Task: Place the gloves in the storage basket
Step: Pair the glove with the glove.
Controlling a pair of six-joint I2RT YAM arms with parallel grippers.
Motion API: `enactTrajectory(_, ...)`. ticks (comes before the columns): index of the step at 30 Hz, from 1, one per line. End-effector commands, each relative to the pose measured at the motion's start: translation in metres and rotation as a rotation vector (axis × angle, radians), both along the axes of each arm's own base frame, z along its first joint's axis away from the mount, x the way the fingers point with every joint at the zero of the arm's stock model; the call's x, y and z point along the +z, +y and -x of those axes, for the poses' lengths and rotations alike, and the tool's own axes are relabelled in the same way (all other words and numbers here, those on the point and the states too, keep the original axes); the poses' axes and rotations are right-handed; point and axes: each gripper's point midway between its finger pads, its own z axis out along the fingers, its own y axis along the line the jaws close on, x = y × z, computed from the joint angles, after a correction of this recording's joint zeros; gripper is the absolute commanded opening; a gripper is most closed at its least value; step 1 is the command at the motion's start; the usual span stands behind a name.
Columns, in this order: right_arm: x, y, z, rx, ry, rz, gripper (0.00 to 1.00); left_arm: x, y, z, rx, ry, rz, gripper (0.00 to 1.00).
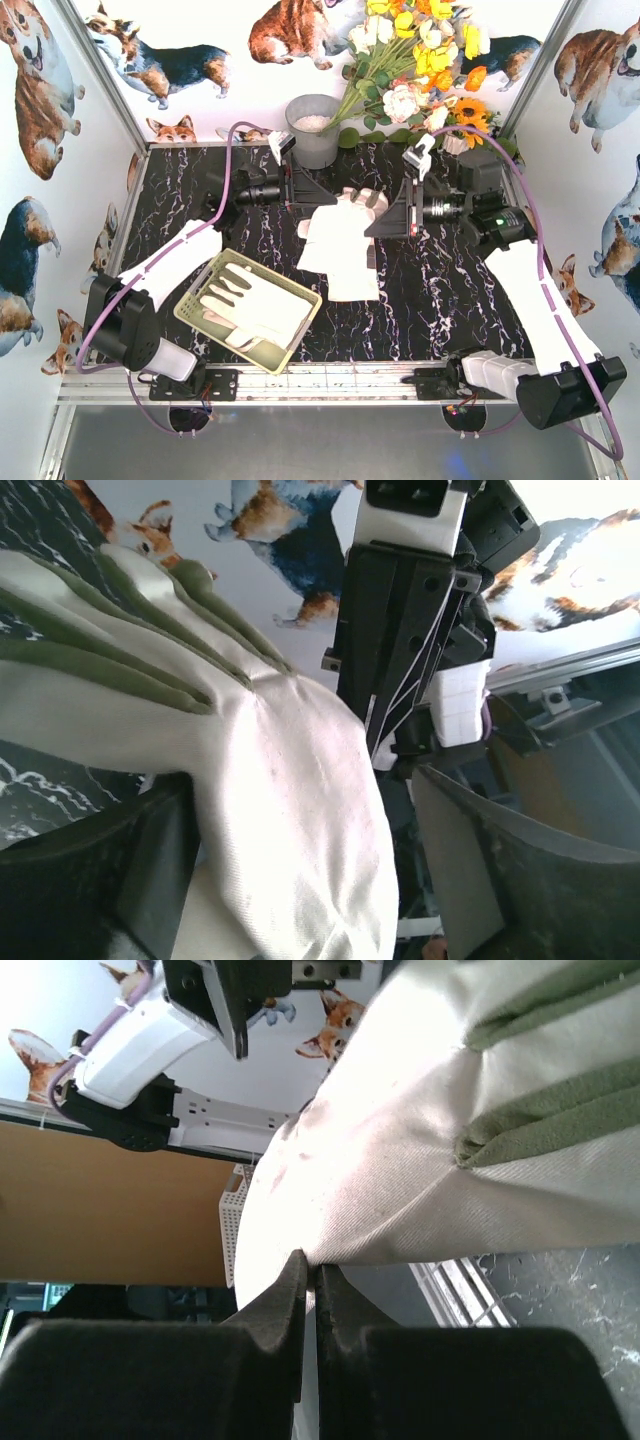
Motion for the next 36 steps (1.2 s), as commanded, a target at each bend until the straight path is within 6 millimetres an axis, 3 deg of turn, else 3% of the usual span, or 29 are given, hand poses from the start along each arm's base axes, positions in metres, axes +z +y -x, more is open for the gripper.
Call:
enactTrajectory(1,-0.008,-0.004,0.010,-0.005,-0.023,0.031,0.00,-0.003,0.001,-0.002,0.032,-0.010,-0.009,0.68)
enactTrajectory(8,-0.028,-0.010,0.005,-0.047,-0.002,0.122,0.00,-0.018,0.000,-0.002,0.034,-0.002,-0.056,0.31)
enactTrajectory(16,-0.084,-0.031,-0.027,-0.233,0.092,0.355,0.00,-0.064,-0.005,-0.017,0.071,-0.045,-0.265,0.01)
enactTrajectory(22,-0.119,-0.040,-0.053,-0.375,0.108,0.462,0.00,-0.104,-0.016,-0.043,0.142,-0.126,-0.383,0.00)
enactTrajectory(30,-0.181,-0.066,-0.088,-0.508,0.095,0.694,0.00,-0.174,-0.018,-0.085,0.286,-0.164,-0.590,0.00)
enactTrajectory(36,-0.218,-0.075,-0.103,-0.507,0.138,0.815,0.00,-0.208,-0.020,-0.099,0.339,-0.165,-0.677,0.00)
